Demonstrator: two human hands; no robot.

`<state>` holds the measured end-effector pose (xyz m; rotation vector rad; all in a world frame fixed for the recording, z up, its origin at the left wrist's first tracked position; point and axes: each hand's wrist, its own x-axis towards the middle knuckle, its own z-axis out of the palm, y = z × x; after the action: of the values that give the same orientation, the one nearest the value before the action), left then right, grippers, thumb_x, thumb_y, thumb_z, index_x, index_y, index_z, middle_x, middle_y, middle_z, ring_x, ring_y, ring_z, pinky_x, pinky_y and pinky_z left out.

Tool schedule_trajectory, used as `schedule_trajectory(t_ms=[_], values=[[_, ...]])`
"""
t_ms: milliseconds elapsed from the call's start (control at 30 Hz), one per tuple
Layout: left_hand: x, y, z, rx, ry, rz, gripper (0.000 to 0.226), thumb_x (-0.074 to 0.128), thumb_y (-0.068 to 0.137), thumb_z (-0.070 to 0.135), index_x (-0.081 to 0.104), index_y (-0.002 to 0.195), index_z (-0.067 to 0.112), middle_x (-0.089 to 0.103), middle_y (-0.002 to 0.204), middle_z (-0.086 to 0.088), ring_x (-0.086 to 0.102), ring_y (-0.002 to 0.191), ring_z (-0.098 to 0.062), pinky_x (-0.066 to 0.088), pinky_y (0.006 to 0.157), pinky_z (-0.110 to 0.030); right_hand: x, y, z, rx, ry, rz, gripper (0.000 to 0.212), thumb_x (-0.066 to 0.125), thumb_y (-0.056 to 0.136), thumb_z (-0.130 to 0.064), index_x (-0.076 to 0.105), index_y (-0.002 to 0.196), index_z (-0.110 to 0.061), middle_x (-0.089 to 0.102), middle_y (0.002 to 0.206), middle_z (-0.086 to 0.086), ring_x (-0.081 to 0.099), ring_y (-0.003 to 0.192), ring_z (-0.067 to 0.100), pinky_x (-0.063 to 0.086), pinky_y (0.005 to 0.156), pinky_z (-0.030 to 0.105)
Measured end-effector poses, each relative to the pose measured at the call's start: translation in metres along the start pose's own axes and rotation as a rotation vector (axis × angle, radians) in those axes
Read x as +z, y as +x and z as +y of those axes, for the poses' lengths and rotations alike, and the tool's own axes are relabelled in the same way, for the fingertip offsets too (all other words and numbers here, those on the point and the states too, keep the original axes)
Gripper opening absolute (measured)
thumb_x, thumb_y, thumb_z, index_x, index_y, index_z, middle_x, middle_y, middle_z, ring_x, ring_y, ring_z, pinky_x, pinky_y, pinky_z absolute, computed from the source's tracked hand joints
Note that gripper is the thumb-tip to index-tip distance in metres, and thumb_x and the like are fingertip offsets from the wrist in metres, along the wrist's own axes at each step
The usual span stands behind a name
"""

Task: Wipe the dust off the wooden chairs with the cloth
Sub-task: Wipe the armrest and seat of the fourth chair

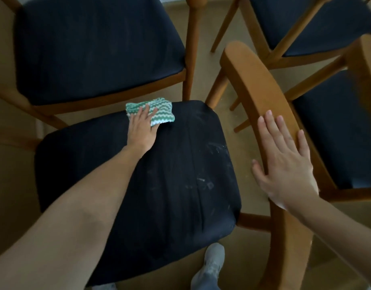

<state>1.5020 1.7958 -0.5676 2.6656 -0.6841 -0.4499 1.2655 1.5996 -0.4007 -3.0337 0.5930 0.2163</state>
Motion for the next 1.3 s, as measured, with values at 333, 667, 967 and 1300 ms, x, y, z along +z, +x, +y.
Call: schedule_trajectory(t_ms=[333, 667, 967, 1300], values=[[0.034, -0.142, -0.004, 0.266, -0.137, -0.075, 0.070, 0.052, 0.089, 0.011, 0.017, 0.147, 0.030, 0.011, 0.155, 0.001, -0.002, 0.143, -0.011, -0.007, 0.115, -0.027, -0.011, -0.001, -0.007, 0.016, 0.006, -0.058, 0.079, 0.046, 0.093, -0.032, -0.011, 0.145, -0.021, -0.019, 0.150, -0.007, -0.019, 0.140, 0.011, -0.012, 0.114, 0.040], [0.072, -0.296, 0.022, 0.509, 0.121, -0.396, 0.069, 0.036, 0.084, 0.035, 0.016, 0.149, 0.030, 0.005, 0.159, 0.000, 0.007, 0.143, -0.018, 0.002, 0.114, -0.035, -0.017, -0.003, -0.010, 0.021, -0.012, -0.085, 0.076, 0.039, 0.094, -0.033, -0.011, 0.150, -0.020, -0.018, 0.156, -0.003, -0.020, 0.141, 0.011, -0.013, 0.114, 0.039], [0.047, -0.323, 0.035, 0.414, 0.028, -0.804, 0.076, -0.009, 0.069, 0.056, -0.001, 0.144, 0.044, 0.000, 0.157, 0.012, -0.011, 0.142, -0.004, -0.023, 0.109, -0.027, -0.019, -0.004, -0.012, 0.025, -0.023, -0.090, 0.074, 0.038, 0.096, -0.034, -0.011, 0.150, -0.021, -0.018, 0.157, -0.001, -0.018, 0.143, 0.016, -0.013, 0.115, 0.042], [-0.046, -0.148, 0.061, -0.155, -1.021, -0.241, 0.029, 0.042, 0.097, 0.003, 0.047, 0.124, 0.012, 0.058, 0.107, 0.004, 0.059, 0.082, 0.011, 0.044, 0.079, -0.011, -0.015, -0.002, -0.009, 0.006, -0.040, -0.098, 0.078, 0.041, 0.094, -0.036, -0.015, 0.147, -0.021, -0.024, 0.149, -0.006, -0.023, 0.139, 0.012, -0.014, 0.114, 0.040]])
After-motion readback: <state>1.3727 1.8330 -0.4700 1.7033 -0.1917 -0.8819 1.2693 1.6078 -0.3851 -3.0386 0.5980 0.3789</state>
